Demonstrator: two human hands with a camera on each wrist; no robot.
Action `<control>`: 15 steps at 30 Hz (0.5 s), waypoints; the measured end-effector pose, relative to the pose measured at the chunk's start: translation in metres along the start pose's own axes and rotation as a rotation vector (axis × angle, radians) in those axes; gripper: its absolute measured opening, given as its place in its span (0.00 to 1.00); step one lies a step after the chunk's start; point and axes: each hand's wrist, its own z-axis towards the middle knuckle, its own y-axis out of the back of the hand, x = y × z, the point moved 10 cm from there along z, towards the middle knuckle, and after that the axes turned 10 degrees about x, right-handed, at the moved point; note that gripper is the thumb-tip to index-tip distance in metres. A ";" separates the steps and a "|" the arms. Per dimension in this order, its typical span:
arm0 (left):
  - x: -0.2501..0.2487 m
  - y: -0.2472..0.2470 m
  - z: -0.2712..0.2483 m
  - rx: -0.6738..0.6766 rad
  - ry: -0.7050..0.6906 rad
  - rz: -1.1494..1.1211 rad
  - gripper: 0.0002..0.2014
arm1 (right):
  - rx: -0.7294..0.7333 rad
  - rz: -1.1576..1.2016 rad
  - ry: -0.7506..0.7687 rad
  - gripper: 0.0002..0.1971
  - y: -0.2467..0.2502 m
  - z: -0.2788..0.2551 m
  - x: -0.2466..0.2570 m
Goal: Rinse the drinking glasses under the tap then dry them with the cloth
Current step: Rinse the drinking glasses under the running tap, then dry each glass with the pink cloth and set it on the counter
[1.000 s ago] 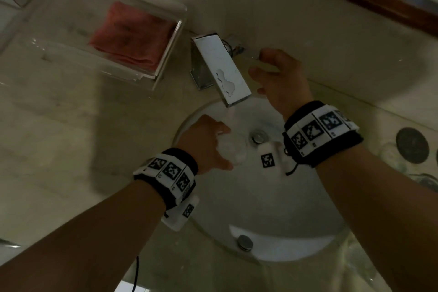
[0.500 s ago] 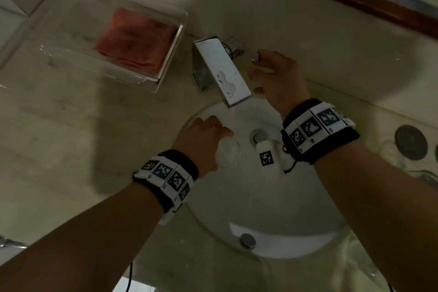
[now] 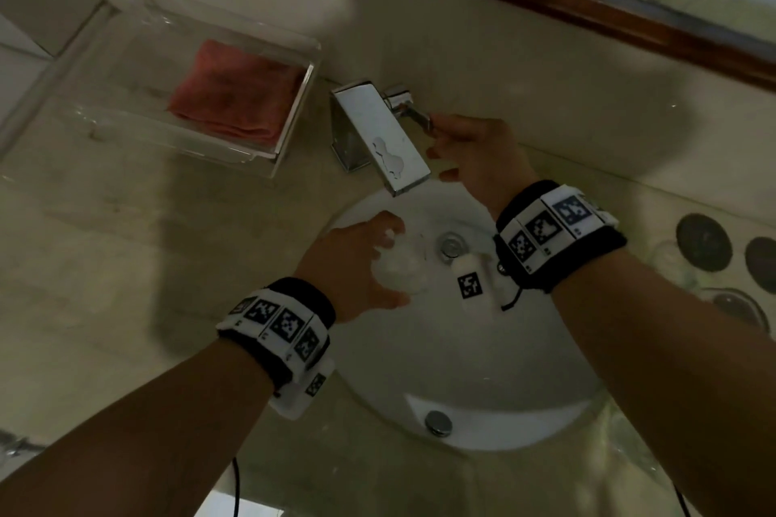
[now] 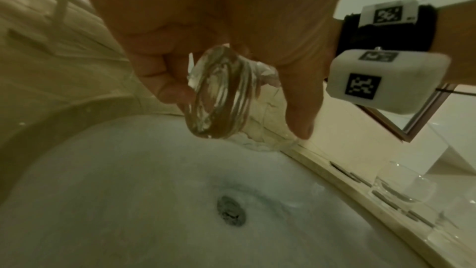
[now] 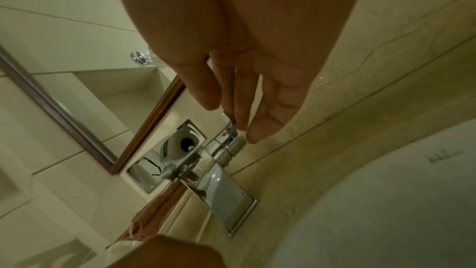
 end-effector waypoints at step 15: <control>-0.082 0.000 -0.020 0.135 -0.115 0.684 0.39 | -0.225 -0.192 -0.179 0.17 0.047 -0.107 -0.059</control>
